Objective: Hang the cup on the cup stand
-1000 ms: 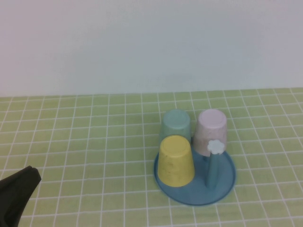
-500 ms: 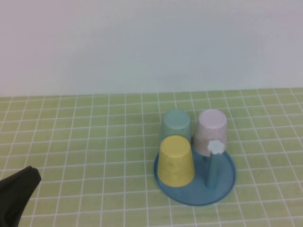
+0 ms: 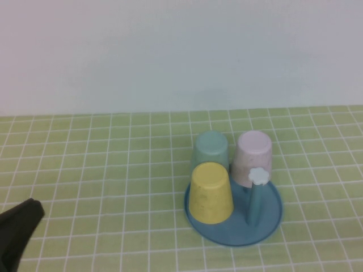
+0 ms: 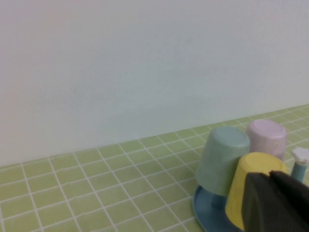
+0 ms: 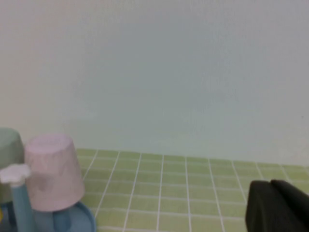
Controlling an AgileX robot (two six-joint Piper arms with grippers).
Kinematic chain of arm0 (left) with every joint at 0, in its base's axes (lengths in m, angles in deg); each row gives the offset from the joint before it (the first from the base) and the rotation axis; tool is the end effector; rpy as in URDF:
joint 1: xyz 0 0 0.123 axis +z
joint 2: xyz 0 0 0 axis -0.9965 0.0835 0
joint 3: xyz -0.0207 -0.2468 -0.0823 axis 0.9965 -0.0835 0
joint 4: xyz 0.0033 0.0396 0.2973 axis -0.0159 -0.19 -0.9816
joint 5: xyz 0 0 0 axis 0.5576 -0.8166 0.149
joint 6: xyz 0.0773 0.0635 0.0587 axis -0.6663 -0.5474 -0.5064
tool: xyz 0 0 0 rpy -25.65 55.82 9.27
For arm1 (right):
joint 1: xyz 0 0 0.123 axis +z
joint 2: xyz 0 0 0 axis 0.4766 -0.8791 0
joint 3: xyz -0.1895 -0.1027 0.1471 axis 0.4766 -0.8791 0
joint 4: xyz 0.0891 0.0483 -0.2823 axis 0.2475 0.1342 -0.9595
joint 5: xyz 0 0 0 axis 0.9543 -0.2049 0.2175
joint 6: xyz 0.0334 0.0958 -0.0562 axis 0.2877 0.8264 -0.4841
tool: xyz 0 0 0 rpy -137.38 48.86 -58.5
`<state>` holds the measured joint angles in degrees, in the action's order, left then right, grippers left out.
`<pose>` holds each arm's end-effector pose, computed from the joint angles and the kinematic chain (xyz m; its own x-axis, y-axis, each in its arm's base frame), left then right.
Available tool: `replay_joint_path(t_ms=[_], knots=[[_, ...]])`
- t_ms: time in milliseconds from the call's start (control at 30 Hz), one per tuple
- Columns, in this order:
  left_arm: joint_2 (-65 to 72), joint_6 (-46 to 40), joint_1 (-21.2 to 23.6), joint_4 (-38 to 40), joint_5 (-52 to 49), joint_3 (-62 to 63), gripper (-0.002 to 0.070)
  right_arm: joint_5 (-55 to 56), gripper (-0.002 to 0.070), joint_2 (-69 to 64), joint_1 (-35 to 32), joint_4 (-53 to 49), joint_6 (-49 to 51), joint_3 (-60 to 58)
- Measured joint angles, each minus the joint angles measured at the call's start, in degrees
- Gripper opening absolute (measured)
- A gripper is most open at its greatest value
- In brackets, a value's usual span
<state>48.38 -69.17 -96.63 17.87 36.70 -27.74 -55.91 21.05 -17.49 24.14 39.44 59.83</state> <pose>0.1748 -0.0651 0.2808 -0.0911 -0.0816 -0.9925 0.4307 0.8954 -0.1131 0.1548 0.0243 0.2415 0.0363 -0.0476 -0.9982 -0.1412 0.9886 -0.0523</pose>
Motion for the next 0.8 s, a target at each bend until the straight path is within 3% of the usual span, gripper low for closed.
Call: replay_joint_path(t_ms=[267, 600, 700, 800], knots=[[-7.6, 0.0, 9.2, 0.0, -2.4, 0.0, 0.0, -1.1, -0.0001, 5.1, 0.0, 4.6, -0.1, -8.5], [-9.3, 0.1, 9.8, 2.9, -4.4, 0.0, 0.0, -4.5, -0.0002, 5.4, 0.0, 6.5, -0.4, -8.6], [-9.3, 0.1, 9.8, -0.5, -6.7, 0.0, 0.0, -6.6, -0.0002, 5.4, 0.0, 6.0, -0.5, -8.6], [-9.3, 4.3, 9.8, -9.8, -10.4, 0.0, 0.0, -9.6, -0.0002, 5.4, 0.0, 5.6, -0.6, -8.6]])
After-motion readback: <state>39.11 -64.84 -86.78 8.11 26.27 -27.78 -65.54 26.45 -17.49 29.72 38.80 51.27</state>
